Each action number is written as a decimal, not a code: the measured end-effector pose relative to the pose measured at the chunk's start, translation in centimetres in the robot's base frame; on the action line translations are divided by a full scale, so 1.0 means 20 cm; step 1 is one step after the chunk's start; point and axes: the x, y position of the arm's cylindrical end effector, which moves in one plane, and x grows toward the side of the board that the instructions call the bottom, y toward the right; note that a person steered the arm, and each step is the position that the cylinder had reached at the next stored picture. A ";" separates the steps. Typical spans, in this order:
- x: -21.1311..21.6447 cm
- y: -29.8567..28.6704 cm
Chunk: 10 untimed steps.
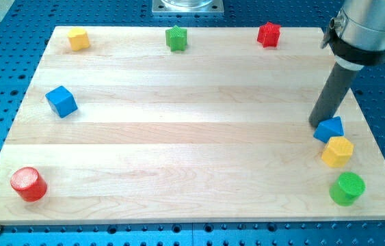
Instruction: Move the red star diagonal to the green star
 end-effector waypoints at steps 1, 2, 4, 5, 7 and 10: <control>-0.02 -0.08; -0.09 0.00; -0.59 0.23; -0.99 0.23; -1.29 -0.16; -0.75 -1.18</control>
